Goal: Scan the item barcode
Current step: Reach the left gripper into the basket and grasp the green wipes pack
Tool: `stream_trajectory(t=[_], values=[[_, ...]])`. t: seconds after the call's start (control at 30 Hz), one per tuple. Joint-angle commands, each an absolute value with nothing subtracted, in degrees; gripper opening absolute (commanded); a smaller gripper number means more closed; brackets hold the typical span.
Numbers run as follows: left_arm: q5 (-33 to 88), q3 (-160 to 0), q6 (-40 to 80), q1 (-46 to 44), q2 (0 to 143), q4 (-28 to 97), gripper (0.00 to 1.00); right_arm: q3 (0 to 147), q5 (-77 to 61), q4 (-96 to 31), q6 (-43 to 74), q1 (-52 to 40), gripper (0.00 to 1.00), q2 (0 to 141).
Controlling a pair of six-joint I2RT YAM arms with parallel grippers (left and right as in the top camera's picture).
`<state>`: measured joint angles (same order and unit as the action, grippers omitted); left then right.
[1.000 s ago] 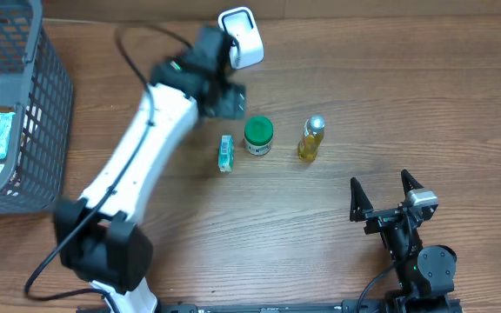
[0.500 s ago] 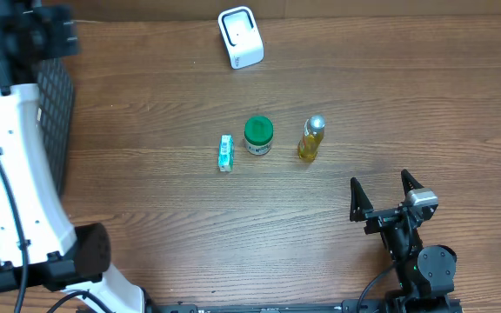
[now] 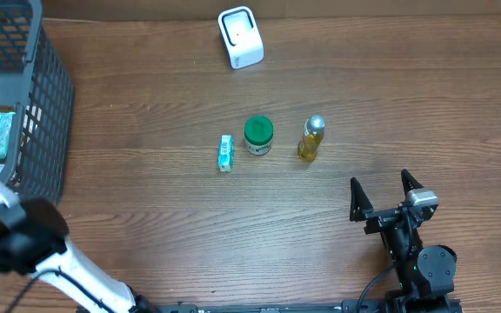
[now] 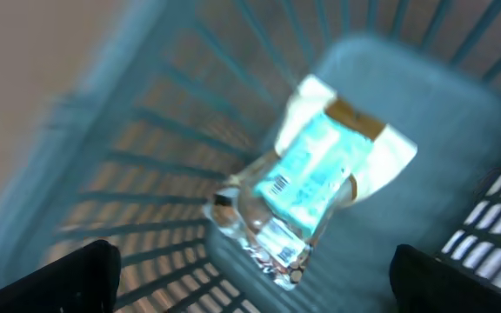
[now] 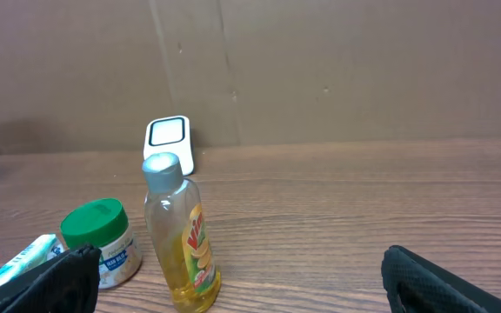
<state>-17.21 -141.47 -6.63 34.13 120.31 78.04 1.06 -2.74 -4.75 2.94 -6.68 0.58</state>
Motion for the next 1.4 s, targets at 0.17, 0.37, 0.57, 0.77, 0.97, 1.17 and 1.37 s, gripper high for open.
stream_trajectory(t=[0.17, 0.37, 0.57, 0.77, 0.97, 1.17, 1.37], values=[[-15.2, -141.5, -9.3, 33.7, 134.8, 78.3, 1.0, 0.4, -2.7, -4.6, 2.8, -6.3, 1.0, 0.2], [-15.3, -141.5, -10.3, 33.8, 142.7, 78.0, 1.0, 0.4, -2.7, -4.6, 2.8, -6.3, 1.0, 0.2], [-15.4, -141.5, -10.3, 34.0, 146.6, 76.8, 1.0, 0.4, -2.7, -4.6, 2.8, -6.3, 1.0, 0.2], [-15.4, -141.5, -10.3, 34.2, 149.6, 77.8, 0.79, 0.4, -2.7, -4.6, 2.8, -6.3, 1.0, 0.2], [-15.4, -141.5, -10.3, 34.1, 149.6, 78.0, 0.36, 0.4, -2.7, -4.6, 2.8, -6.3, 1.0, 0.2], [-15.4, -141.8, -9.9, 34.1, 145.6, 77.6, 0.27, 0.4, -2.7, -4.6, 2.8, -6.3, 1.0, 0.2], [-15.4, -145.3, -4.2, 34.1, 136.6, 77.3, 0.04, 0.4, -2.7, -4.6, 2.8, -6.3, 1.0, 0.2]])
